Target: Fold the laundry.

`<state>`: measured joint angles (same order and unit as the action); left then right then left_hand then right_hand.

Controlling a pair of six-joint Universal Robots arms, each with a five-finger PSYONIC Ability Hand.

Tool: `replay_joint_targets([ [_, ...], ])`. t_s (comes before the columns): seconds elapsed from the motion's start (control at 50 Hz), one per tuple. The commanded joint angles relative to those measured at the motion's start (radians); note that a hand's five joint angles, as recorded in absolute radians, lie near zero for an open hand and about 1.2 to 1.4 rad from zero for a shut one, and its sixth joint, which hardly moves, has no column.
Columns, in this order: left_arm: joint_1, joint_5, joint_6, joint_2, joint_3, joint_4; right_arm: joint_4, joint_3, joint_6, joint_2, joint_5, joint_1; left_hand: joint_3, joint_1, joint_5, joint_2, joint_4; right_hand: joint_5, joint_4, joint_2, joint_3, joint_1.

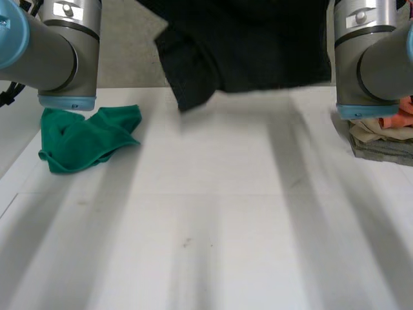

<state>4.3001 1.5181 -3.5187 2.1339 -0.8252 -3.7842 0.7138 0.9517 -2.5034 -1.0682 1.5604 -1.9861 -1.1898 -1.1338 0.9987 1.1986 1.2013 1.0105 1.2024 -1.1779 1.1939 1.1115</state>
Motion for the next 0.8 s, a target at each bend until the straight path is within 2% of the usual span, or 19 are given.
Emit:
replay_joint_targets([
  [0.02,-0.002,0.017,0.000,-0.012,-0.127,0.127,-0.109,0.010,-0.054,0.051,-0.020,-0.003,-0.207,-0.262,0.223,0.198,0.195,0.211,0.194,-0.218,0.202,0.285],
  [0.18,-0.011,0.016,-0.006,0.007,-0.337,0.161,-0.306,0.067,-0.068,0.209,-0.025,-0.002,-0.207,-0.262,0.223,0.198,0.195,0.211,0.194,-0.218,0.202,0.285],
  [0.26,-0.013,0.014,-0.016,0.056,-0.451,0.222,-0.372,0.113,-0.054,0.290,-0.033,-0.003,-0.207,-0.262,0.223,0.198,0.195,0.211,0.194,-0.218,0.202,0.285],
  [0.36,-0.026,0.022,-0.032,0.087,-0.564,0.370,-0.459,0.179,-0.029,0.304,-0.033,-0.011,-0.207,-0.262,0.223,0.198,0.195,0.211,0.194,-0.218,0.202,0.285],
  [0.42,-0.031,0.024,-0.039,0.058,-0.610,0.458,-0.540,0.234,0.000,0.255,-0.031,-0.014,-0.207,-0.262,0.223,0.198,0.195,0.211,0.194,-0.218,0.202,0.285],
  [0.56,-0.023,0.019,-0.043,-0.204,-0.756,0.685,-0.830,0.406,0.136,-0.013,-0.028,-0.011,-0.207,-0.262,0.223,0.198,0.195,0.211,0.194,-0.218,0.202,0.285],
  [0.64,-0.028,0.014,-0.052,-0.342,-0.833,0.811,-1.006,0.493,0.192,-0.113,-0.023,-0.005,-0.207,-0.262,0.223,0.198,0.195,0.211,0.194,-0.218,0.202,0.285],
  [0.66,-0.033,0.013,-0.071,-0.392,-0.872,0.884,-1.043,0.512,0.201,-0.130,-0.023,-0.003,-0.207,-0.262,0.223,0.198,0.195,0.211,0.194,-0.218,0.202,0.285],
  [0.72,-0.037,0.010,-0.123,-0.452,-0.913,0.992,-1.165,0.588,0.233,-0.205,-0.022,-0.002,-0.207,-0.262,0.223,0.198,0.195,0.211,0.194,-0.218,0.202,0.285],
  [0.8,-0.051,0.004,-0.268,-0.545,-0.989,1.151,-1.257,0.694,0.250,-0.303,-0.039,0.003,-0.207,-0.262,0.223,0.198,0.195,0.211,0.194,-0.218,0.202,0.285],
])
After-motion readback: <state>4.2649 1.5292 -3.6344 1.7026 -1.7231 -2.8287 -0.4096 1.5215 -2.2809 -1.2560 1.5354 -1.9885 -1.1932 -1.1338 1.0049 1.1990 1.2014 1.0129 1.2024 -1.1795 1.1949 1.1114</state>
